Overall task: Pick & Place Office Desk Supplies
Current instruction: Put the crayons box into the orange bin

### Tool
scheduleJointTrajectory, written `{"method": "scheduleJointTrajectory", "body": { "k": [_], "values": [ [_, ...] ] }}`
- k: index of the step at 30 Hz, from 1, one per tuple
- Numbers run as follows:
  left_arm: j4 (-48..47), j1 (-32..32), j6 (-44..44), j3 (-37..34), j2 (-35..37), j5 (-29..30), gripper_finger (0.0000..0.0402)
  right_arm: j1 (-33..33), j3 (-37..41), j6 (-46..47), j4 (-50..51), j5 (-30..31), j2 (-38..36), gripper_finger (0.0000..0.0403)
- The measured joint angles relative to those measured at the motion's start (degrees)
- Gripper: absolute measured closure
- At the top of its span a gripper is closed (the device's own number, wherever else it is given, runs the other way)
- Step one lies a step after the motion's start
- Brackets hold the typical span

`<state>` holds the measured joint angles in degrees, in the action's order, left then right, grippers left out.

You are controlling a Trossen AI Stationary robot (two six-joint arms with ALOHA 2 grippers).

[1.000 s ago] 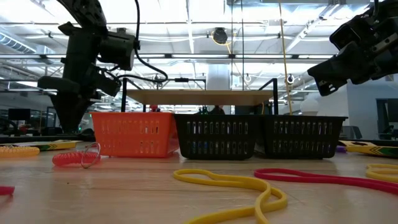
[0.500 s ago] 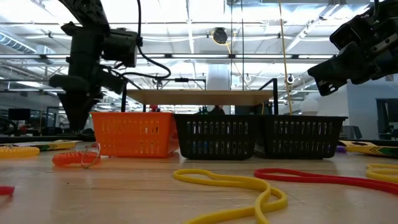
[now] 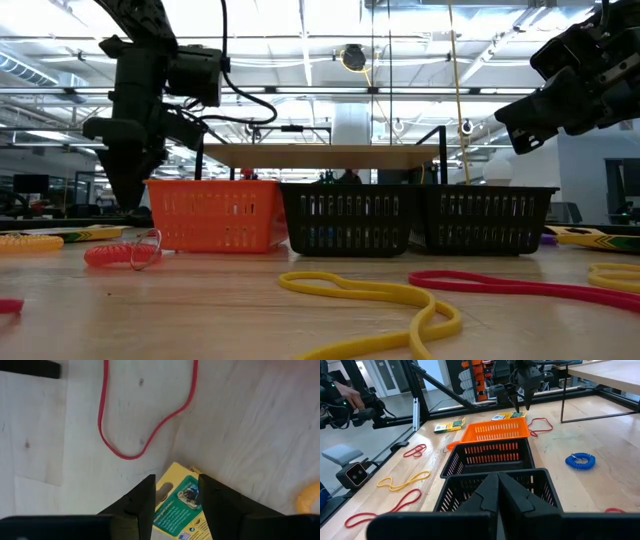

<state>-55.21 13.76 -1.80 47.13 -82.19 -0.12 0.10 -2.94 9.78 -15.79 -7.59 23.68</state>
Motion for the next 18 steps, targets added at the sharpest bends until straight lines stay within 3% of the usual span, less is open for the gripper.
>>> {"method": "scheduleJointTrajectory", "body": {
  "k": [18],
  "values": [
    [4.2, -0.02, -4.36, -2.18, 0.0, -1.38, 0.0252, 0.0, 0.0, 0.02, 0.24, -0.16, 0.0, 0.0403]
  ]
}}
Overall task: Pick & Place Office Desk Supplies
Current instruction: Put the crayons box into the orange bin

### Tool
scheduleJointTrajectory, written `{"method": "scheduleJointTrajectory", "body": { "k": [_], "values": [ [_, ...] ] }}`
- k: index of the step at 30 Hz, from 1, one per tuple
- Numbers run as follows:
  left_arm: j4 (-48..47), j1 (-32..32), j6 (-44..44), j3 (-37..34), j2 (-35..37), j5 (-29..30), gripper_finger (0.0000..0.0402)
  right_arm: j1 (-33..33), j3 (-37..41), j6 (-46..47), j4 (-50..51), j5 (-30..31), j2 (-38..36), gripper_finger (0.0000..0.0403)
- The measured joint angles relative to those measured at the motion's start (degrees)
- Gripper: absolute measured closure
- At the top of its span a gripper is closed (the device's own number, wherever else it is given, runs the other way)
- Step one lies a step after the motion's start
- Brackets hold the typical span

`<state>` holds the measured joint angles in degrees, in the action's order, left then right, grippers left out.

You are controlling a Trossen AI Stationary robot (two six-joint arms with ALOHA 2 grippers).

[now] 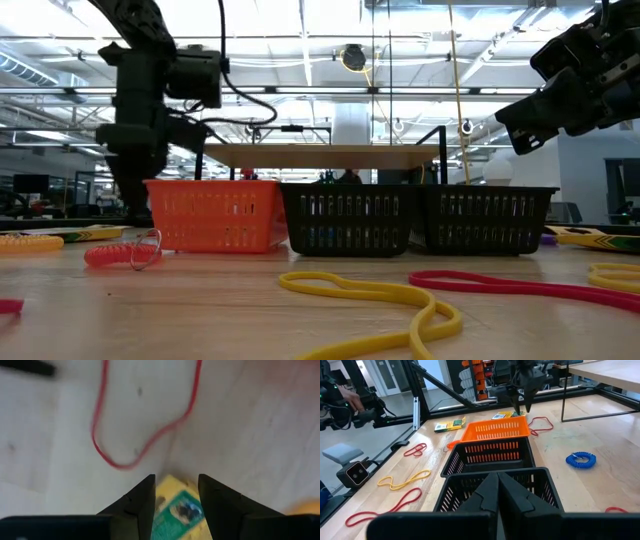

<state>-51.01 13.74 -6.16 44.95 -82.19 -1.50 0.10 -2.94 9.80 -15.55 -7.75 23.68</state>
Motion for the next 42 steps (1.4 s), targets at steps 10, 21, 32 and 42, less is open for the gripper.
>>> {"method": "scheduleJointTrajectory", "body": {
  "k": [10, 21, 32, 42],
  "values": [
    [-0.9, -0.04, -0.21, -1.14, -0.37, 1.18, 0.0252, 0.0, 0.0, 0.0, 0.03, 0.02, 0.01, 0.0403],
    [0.14, 0.0, -0.02, -1.37, -0.35, 3.97, 0.0252, 0.0, 0.0, 0.0, 1.22, 0.02, 0.02, 0.0403],
    [3.72, 0.0, 0.34, -4.65, -0.26, -2.95, 0.0252, 0.0, 0.0, 0.0, 1.27, 0.04, 0.01, 0.0403],
    [3.79, 0.0, 0.42, -4.59, -0.28, -5.01, 0.03, 0.0, 0.0, 0.0, 1.25, 0.11, 0.0, 0.0403]
  ]
}}
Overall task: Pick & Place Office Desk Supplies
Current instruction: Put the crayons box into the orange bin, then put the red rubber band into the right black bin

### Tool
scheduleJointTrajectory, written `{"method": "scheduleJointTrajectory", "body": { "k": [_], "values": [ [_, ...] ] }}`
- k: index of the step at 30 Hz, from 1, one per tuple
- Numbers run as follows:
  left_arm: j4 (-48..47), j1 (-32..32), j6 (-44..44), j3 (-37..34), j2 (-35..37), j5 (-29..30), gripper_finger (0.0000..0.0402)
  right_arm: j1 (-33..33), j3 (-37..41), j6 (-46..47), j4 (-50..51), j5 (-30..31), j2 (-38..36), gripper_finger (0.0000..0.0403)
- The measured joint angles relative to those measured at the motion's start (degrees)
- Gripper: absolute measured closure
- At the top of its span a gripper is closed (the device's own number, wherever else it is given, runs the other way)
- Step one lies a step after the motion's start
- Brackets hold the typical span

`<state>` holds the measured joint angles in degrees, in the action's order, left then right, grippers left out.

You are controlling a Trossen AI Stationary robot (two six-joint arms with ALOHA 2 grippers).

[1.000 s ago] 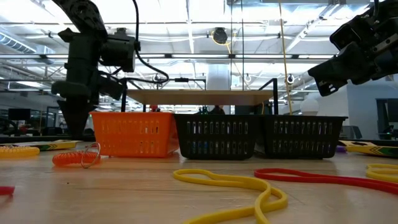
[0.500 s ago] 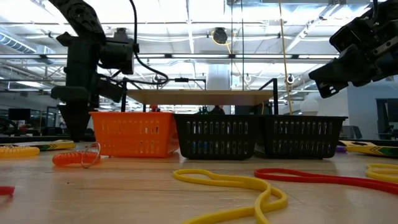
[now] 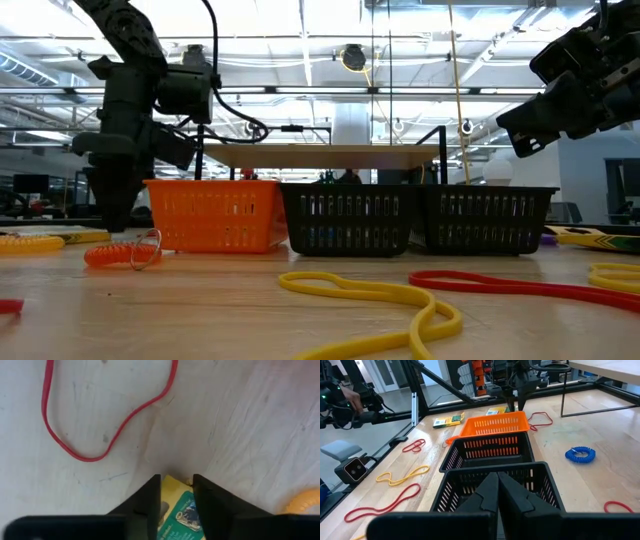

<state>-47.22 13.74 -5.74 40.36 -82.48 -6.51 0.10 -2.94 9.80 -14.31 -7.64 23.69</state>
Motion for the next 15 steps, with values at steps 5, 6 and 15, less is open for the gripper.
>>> {"method": "scheduleJointTrajectory", "body": {
  "k": [5, 6, 15],
  "values": [
    [0.0, 0.0, 0.49, 0.02, -0.01, -0.12, 0.0385, 0.0, 0.0, 0.0, 0.0, 0.04, 0.01, 0.0403],
    [0.0, 0.0, 0.5, 0.02, -0.02, -0.1, 0.0393, 0.0, 0.0, 0.0, 0.0, 0.07, 0.02, 0.0403],
    [1.44, 0.0, 1.58, 0.02, -0.04, 3.14, 0.039, 0.0, 0.0, -0.03, -0.02, 0.11, 0.01, 0.0403]
  ]
}}
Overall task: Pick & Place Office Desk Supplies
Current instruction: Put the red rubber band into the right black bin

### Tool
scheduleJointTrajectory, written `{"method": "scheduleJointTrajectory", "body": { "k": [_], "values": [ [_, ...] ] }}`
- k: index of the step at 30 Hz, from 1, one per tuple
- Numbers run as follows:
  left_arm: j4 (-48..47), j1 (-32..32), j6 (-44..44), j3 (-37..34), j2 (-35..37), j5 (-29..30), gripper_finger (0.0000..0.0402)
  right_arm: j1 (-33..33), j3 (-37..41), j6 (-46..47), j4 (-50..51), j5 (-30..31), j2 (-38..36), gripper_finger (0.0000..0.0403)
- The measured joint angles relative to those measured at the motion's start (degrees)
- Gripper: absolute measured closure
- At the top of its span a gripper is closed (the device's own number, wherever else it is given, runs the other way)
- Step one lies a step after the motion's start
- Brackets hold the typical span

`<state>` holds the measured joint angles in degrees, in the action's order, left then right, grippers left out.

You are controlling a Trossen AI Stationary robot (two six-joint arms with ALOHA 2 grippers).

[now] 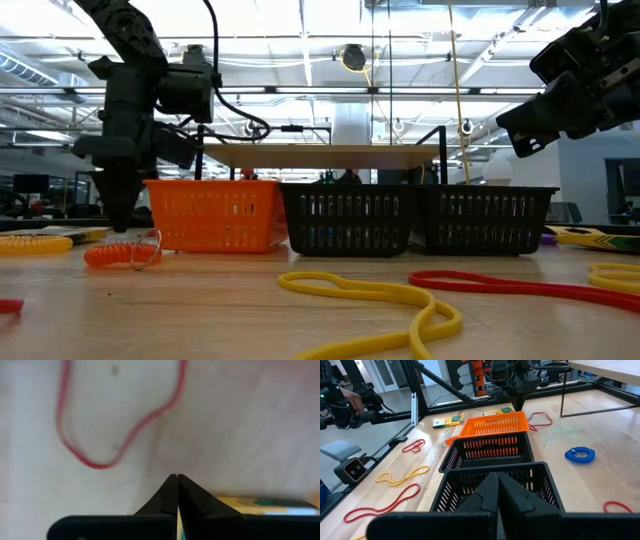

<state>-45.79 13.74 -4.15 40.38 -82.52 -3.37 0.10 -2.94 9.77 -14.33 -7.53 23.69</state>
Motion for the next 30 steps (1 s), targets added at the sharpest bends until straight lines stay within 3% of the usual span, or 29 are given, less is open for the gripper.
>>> {"method": "scheduleJointTrajectory", "body": {
  "k": [5, 16, 23, 30],
  "values": [
    [1.33, 0.04, 1.31, 0.0, 0.0, 3.63, 0.0376, 0.0, 0.0, -0.41, -0.01, 0.02, 0.01, 0.0403],
    [3.96, 0.04, 4.47, 0.02, 0.0, 4.07, 0.0338, 0.0, 0.0, -1.5, -0.45, 0.26, -0.01, 0.0403],
    [4.04, 0.04, 4.47, 0.02, 0.0, 11.14, 0.0291, 0.0, 0.0, -1.52, -0.44, 1.43, -0.01, 0.0403],
    [7.3, 0.04, 5.65, 0.02, 0.0, 10.39, 0.0259, -0.02, 0.0, -1.93, -0.42, 1.92, 0.01, 0.0403]
  ]
}}
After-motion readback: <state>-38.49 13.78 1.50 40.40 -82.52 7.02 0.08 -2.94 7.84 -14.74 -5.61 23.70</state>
